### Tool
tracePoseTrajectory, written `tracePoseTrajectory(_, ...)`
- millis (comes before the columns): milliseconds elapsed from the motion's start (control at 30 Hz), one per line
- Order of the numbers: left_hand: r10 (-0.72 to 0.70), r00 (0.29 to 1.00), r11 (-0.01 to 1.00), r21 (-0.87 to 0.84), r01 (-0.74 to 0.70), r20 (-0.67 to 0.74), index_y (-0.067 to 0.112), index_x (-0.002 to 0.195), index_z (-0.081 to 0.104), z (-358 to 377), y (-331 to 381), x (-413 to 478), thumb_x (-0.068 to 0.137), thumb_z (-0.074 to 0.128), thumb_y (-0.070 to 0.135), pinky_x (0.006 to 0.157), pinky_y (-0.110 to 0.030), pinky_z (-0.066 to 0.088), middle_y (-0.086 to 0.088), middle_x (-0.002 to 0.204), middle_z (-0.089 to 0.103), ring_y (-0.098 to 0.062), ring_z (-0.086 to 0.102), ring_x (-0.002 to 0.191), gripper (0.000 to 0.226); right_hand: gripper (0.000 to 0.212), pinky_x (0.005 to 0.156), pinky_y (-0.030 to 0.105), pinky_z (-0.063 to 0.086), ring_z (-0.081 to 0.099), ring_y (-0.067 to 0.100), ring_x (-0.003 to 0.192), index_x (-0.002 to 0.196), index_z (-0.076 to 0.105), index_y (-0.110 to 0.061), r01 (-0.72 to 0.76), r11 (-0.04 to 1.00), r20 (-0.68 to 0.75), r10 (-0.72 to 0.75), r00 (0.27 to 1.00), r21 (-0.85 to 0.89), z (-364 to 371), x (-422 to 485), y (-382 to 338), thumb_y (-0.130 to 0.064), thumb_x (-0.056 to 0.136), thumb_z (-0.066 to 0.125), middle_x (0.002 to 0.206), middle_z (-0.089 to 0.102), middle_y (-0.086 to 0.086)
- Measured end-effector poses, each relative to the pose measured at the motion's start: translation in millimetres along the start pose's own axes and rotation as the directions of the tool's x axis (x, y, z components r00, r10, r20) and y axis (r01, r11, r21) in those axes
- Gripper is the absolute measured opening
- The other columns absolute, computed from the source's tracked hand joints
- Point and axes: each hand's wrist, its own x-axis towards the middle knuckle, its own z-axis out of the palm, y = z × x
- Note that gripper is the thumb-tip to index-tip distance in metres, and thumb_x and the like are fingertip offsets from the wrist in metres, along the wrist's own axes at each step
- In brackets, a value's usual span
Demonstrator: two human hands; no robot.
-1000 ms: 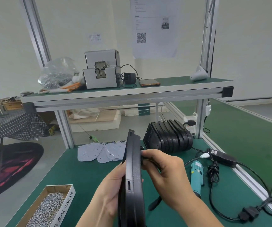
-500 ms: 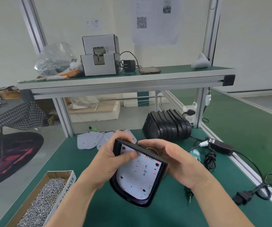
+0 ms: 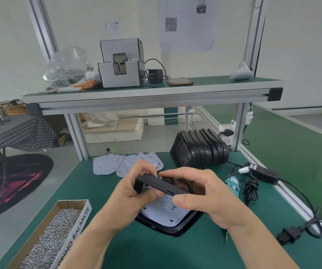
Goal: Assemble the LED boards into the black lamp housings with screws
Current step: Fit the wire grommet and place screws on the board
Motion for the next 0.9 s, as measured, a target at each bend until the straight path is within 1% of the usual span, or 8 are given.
tracePoseTrajectory(167, -0.030, 0.999, 1.000, 0.010, 0.030, 0.039, 0.020, 0.088, 0.056, 0.0, -6.0, -1.8, 0.085, 0.073, 0.017, 0.069, -0.014, 0.037, 0.009, 0.079, 0.050, -0.007, 0.044, 0.074, 0.017, 0.047, 0.085, 0.021, 0.048, 0.066, 0.008, 0.095, 0.125, 0.070, -0.013, -0.015, 0.993, -0.009, 0.014, 1.000, -0.119, -1.0, -3.9, -1.2, -0.012, 0.078, 0.073, 0.108, 0.072, -0.001)
tracePoseTrajectory(300, 0.033, 0.999, 0.998, 0.051, -0.033, 0.012, 0.021, 0.089, 0.057, 4.5, -10.2, -4.7, 0.088, 0.072, 0.027, 0.068, -0.011, 0.037, 0.003, 0.079, 0.047, -0.004, 0.042, 0.073, 0.017, 0.051, 0.104, 0.025, 0.043, 0.059, 0.005, 0.119, 0.134, 0.063, -0.020, -0.018, 0.967, 0.071, 0.037, 0.997, -0.254, -3.4, -7.9, -14.6, -0.013, 0.085, 0.075, 0.128, 0.066, -0.005)
tracePoseTrajectory(367, 0.009, 0.997, 0.998, 0.065, -0.004, -0.071, 0.027, 0.088, 0.058, 5.2, -15.8, -6.0, 0.085, 0.071, 0.033, 0.069, -0.012, 0.038, 0.006, 0.078, 0.050, -0.004, 0.044, 0.073, 0.014, 0.056, 0.112, 0.018, 0.032, 0.043, 0.001, 0.135, 0.136, 0.059, -0.033, 0.050, 0.859, -0.090, -0.111, 0.990, -0.510, -0.7, -13.3, -14.7, -0.024, 0.084, 0.079, 0.136, 0.053, -0.020)
tracePoseTrajectory(467, -0.051, 0.980, 0.997, 0.052, 0.062, -0.194, 0.030, 0.089, 0.061, 6.9, -24.9, -11.2, 0.082, 0.071, 0.034, 0.069, -0.011, 0.040, 0.012, 0.079, 0.055, -0.005, 0.048, 0.074, 0.013, 0.052, 0.090, 0.006, 0.033, 0.045, -0.001, 0.115, 0.121, 0.053, -0.048, -0.047, 0.713, -0.260, -0.193, 0.946, -0.699, 13.3, -23.1, -10.3, -0.060, 0.073, 0.069, 0.110, 0.046, -0.025)
tracePoseTrajectory(567, -0.108, 0.971, 0.990, 0.067, 0.125, -0.212, 0.030, 0.090, 0.059, 12.2, -31.4, -18.1, 0.081, 0.070, 0.038, 0.066, -0.011, 0.039, 0.014, 0.076, 0.052, -0.004, 0.046, 0.070, 0.016, 0.052, 0.081, 0.008, 0.036, 0.048, -0.002, 0.102, 0.125, 0.045, -0.052, -0.147, 0.701, -0.290, -0.089, 0.953, -0.698, 14.6, -24.0, 8.1, -0.063, 0.077, 0.064, 0.101, 0.046, -0.020)
tracePoseTrajectory(633, -0.193, 0.949, 0.980, 0.006, 0.201, -0.251, 0.031, 0.090, 0.059, 14.3, -34.8, -19.5, 0.080, 0.072, 0.038, 0.065, -0.011, 0.041, 0.014, 0.075, 0.055, -0.003, 0.048, 0.069, 0.017, 0.047, 0.083, 0.007, 0.039, 0.053, -0.001, 0.102, 0.126, 0.051, -0.052, -0.187, 0.776, -0.291, 0.004, 0.957, -0.602, 6.4, -18.2, 16.8, -0.050, 0.084, 0.071, 0.105, 0.056, -0.018)
tracePoseTrajectory(733, -0.433, 0.885, 0.883, -0.276, 0.380, -0.167, 0.022, 0.106, 0.059, 21.0, -38.9, -15.2, 0.090, 0.071, 0.024, 0.083, -0.027, 0.056, 0.003, 0.096, 0.072, -0.016, 0.068, 0.088, 0.020, 0.037, 0.088, 0.016, 0.049, 0.068, 0.006, 0.101, 0.125, 0.064, -0.036, -0.248, 0.963, -0.193, 0.226, 0.955, -0.100, 3.1, -5.0, 36.3, -0.019, 0.093, 0.072, 0.110, 0.074, -0.010)
tracePoseTrajectory(900, -0.656, 0.750, 0.716, -0.384, 0.583, -0.083, 0.010, 0.130, 0.053, 24.5, -54.8, -16.8, 0.102, 0.056, 0.013, 0.096, -0.039, 0.056, -0.006, 0.122, 0.072, -0.024, 0.070, 0.111, 0.027, 0.011, 0.082, 0.040, 0.060, 0.074, 0.027, 0.088, 0.100, 0.074, -0.001, -0.383, 0.875, -0.278, 0.463, 0.842, 0.297, 11.4, 11.3, 83.6, -0.004, 0.090, 0.068, 0.103, 0.076, 0.018)
